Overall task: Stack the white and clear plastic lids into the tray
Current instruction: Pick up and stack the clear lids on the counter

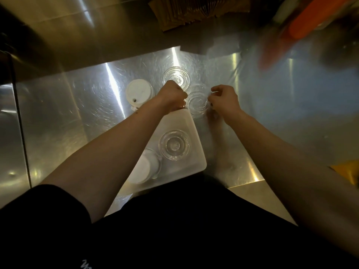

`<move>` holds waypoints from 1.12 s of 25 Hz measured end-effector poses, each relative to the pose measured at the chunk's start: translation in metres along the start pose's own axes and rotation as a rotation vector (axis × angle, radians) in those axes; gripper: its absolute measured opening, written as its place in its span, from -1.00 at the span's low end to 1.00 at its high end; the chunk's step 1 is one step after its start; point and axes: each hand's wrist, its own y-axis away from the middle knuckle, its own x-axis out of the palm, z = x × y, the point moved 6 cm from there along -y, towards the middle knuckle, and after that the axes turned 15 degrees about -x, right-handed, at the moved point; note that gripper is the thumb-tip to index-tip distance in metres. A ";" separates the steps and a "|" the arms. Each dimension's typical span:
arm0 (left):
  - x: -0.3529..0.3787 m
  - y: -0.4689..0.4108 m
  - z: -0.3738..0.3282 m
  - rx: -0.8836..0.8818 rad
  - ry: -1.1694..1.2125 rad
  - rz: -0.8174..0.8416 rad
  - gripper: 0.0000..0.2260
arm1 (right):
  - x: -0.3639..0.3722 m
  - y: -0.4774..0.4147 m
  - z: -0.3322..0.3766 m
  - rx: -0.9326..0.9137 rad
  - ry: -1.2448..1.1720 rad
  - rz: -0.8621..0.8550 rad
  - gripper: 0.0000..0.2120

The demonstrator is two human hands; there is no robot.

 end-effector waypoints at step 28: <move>-0.066 -0.033 -0.015 0.179 -0.075 -0.445 -0.68 | 0.049 -0.041 0.039 -0.029 -0.021 -0.007 -0.89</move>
